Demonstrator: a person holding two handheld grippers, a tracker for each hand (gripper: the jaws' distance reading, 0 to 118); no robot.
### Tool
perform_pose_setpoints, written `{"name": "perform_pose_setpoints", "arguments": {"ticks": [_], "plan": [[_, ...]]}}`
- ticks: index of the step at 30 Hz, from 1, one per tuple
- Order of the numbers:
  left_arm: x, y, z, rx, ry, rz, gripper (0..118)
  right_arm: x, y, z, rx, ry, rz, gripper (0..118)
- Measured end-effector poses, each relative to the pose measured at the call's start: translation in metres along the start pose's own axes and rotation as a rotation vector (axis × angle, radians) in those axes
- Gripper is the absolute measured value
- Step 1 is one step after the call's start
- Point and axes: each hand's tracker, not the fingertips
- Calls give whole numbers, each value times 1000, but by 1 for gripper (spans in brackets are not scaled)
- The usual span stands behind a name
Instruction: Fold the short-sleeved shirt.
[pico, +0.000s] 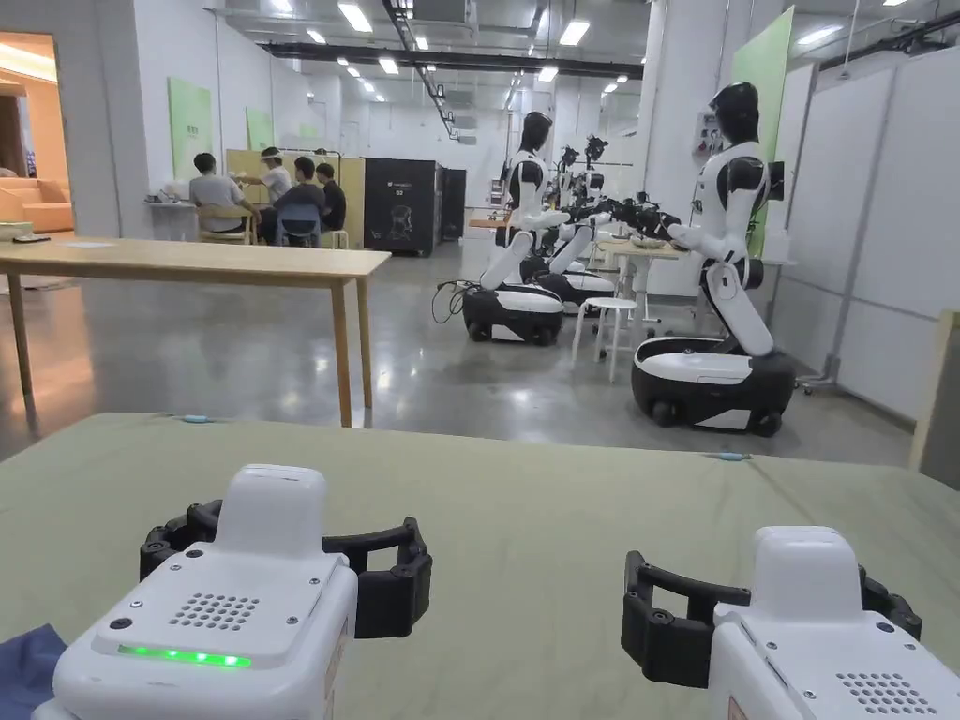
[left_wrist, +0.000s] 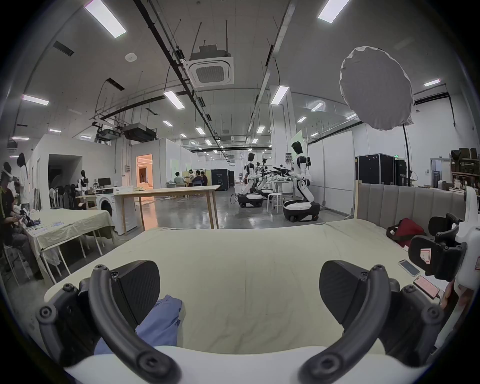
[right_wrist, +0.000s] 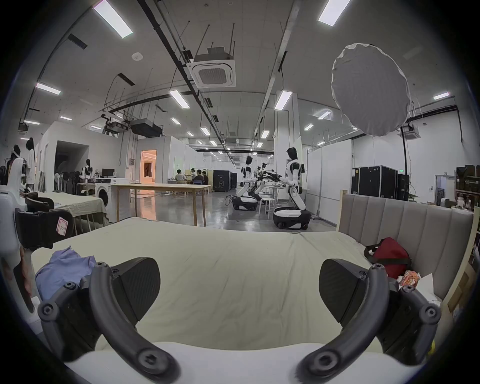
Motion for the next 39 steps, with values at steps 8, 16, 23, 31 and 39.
{"name": "perform_pose_setpoints", "arguments": {"ticks": [8,16,23,31,39], "plan": [[-1,2,-2,0,7,-2,118,0,0,-9,-10,-5,1,118],[-43,-8,-15,-53,-113,484,118,-30,8,-14,64,-70,474,118],[-117,-123,-55,-253,-414,1874,118,-64,-54,-29,286,-287,1798,118],[-97,-72,-41,-189,-235,1288,118,-39,0,-18,74,-35,774,118],[-6,9,-20,-12,38,87,118,13,17,-19,54,80,-144,118]]}}
